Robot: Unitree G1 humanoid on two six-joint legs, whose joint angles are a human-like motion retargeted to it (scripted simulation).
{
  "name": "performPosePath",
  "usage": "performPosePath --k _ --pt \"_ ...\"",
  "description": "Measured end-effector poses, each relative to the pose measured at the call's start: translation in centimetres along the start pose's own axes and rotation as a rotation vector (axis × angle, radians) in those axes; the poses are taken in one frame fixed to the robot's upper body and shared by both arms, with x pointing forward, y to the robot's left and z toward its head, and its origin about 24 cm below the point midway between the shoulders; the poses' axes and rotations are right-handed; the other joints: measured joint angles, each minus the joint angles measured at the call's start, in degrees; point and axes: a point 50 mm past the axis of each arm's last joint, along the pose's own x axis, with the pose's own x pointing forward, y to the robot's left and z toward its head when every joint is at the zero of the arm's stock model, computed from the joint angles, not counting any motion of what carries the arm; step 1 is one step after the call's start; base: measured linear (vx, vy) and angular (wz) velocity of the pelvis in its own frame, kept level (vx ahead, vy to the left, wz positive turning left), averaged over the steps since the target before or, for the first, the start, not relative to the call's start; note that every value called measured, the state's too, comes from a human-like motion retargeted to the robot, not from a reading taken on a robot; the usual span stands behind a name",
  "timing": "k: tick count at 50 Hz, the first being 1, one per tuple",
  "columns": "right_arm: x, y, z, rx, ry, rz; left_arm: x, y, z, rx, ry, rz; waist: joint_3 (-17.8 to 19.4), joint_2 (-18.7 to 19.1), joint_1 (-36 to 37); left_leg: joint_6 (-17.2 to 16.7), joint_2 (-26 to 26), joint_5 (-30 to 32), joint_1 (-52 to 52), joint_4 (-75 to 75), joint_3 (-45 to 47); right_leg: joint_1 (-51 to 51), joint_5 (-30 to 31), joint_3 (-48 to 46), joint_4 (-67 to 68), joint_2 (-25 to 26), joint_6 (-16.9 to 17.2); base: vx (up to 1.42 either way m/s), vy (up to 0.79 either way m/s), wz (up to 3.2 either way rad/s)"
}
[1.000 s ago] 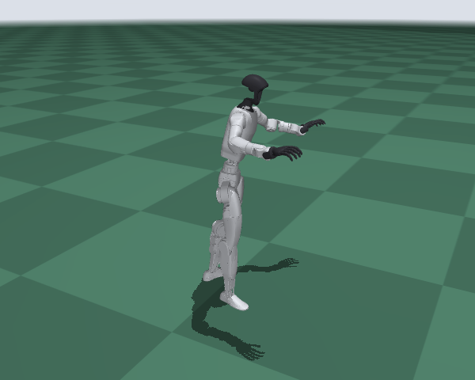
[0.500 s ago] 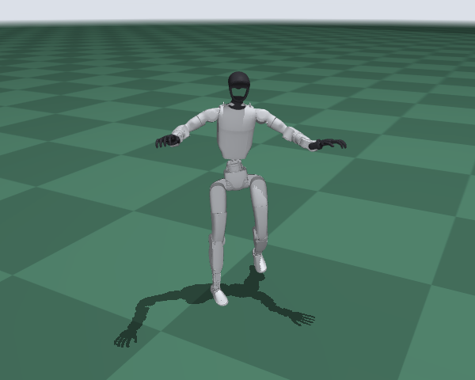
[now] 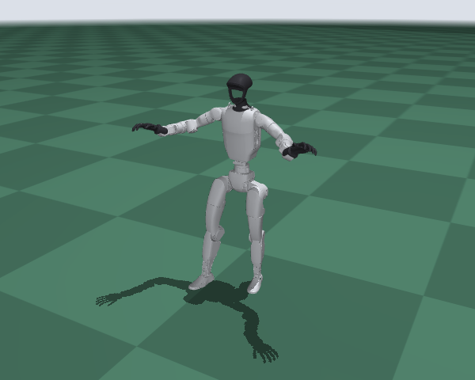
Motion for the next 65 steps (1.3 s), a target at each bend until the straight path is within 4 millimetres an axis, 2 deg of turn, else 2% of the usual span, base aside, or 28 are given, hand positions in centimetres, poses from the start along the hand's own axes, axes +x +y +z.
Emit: performPosePath --k 8,12,15,20,25,29,35,41,45,47,50,55,57,60,65 --pt "-0.5 1.0 -1.4 -0.007 0.037 0.073 0.3 0.4 -1.4 0.131 -0.033 -0.026 -5.35 1.02 4.27 -0.69 3.76 3.45 -5.91 -1.07 6.33 1.67 -12.10 0.90 23.46 -0.24 -2.93 -0.35 -0.09 -0.69" --pt "-0.4 1.2 -1.5 -0.018 0.045 0.095 0.4 0.5 -1.9 0.181 -0.046 -0.045 -6.40 0.52 6.77 -0.58 4.82 6.02 -7.74 -2.83 8.60 5.65 -13.85 5.17 29.66 1.66 -2.47 -0.39 -0.20 -0.49" --pt "0.0 0.9 -1.2 -0.026 0.041 0.071 0.3 0.6 -2.0 0.143 -0.044 -0.034 -5.59 0.01 8.92 -1.05 5.55 7.63 -8.68 -3.13 10.42 11.18 -11.53 6.37 27.44 2.23 -1.75 -0.42 -0.26 -0.46" --pt "1.3 -0.8 -0.4 -0.036 0.010 -0.052 0.0 0.6 -1.4 -0.042 -0.039 0.037 -2.80 -1.21 12.55 -2.45 5.80 9.51 -11.41 -3.13 12.85 19.07 -14.69 4.96 9.60 1.27 -0.48 -0.50 -0.31 -0.36" --pt "2.6 -3.1 -0.2 -0.068 0.006 -0.150 -0.7 0.1 -1.3 -0.137 -0.026 0.044 -0.92 -1.32 13.80 -1.22 5.50 6.66 -16.19 -3.13 12.69 18.59 -12.99 3.49 0.18 1.32 1.24 -0.56 -0.26 0.10" --pt "3.0 -4.2 -0.9 -0.093 0.043 -0.175 -1.6 -0.8 -1.7 -0.129 -0.007 -0.005 -0.15 -0.95 12.15 -0.02 4.71 5.01 -17.36 -3.13 14.97 16.71 -10.40 0.93 -1.89 1.54 2.38 -0.51 -0.18 0.61" --pt "2.9 -4.7 -2.9 -0.143 0.171 -0.113 -2.2 -1.9 -3.3 0.077 0.088 -0.114 -0.36 -1.76 9.83 3.86 1.62 6.90 -12.49 -3.10 13.38 11.58 -8.17 -2.09 -0.14 0.56 3.01 -0.45 -0.11 0.55" --pt "2.2 -4.5 -4.6 -0.169 0.280 -0.026 -2.3 -1.9 -4.7 0.280 0.171 -0.194 -1.40 -4.72 7.40 7.19 -0.32 -1.87 -7.44 10.26 9.25 7.71 -5.69 -4.06 0.56 -2.83 3.10 -0.37 -0.04 0.42" --pt "1.7 -4.0 -5.2 -0.152 0.309 0.019 -2.2 -1.8 -5.3 0.376 0.188 -0.232 -2.24 -5.62 4.53 7.27 -0.27 -7.18 -3.94 20.33 5.06 6.96 -3.63 -5.88 -0.32 -3.88 3.04 -0.34 0.02 0.49" --pt "1.4 -3.9 -5.4 -0.140 0.316 0.030 -2.1 -1.7 -5.4 0.400 0.189 -0.241 -2.77 -5.40 2.84 6.64 -0.15 -7.46 -2.01 22.85 2.11 6.43 -2.54 -7.06 -0.78 -3.75 2.95 -0.36 0.07 0.54" --pt "1.2 -3.8 -5.5 -0.123 0.318 0.025 -2.1 -1.6 -5.1 0.385 0.180 -0.233 -3.57 -4.53 0.47 5.24 -0.34 -5.69 1.37 21.66 -2.76 4.82 -0.85 -8.57 -1.23 -3.15 2.94 -0.40 0.12 0.51" --pt "1.4 -4.7 -5.1 -0.093 0.273 -0.084 -2.2 -1.8 -2.6 0.115 0.130 -0.127 -4.02 -2.47 -2.53 2.66 -0.70 -5.20 5.14 8.36 -7.92 -0.26 1.83 -9.86 -2.27 -1.77 3.64 -0.49 0.18 0.36" --pt "1.5 -4.5 -4.5 -0.074 0.222 -0.120 -2.1 -1.8 -1.5 0.044 0.047 -0.103 -4.16 -2.08 -3.13 1.24 -0.21 -5.54 4.99 4.07 -6.68 -4.09 -0.14 -9.79 0.23 -1.04 3.83 -0.54 0.14 0.11" --pt "1.6 -4.4 -4.6 -0.079 0.244 -0.124 -1.7 -1.6 -1.2 0.027 0.077 -0.089 -3.04 -1.42 -4.06 0.57 -0.17 -4.07 4.54 -1.05 -5.18 -3.59 -2.06 -10.39 -5.55 0.47 2.89 -0.54 0.16 0.00" --pt "1.9 -3.7 -3.8 -0.079 0.217 -0.101 -0.8 -1.0 -0.9 0.081 0.038 -0.106 -1.42 -1.26 -2.68 -0.81 1.01 -2.36 2.30 -3.13 -1.58 -5.22 -5.03 -15.76 -5.55 1.83 2.57 -0.50 0.07 -0.49"
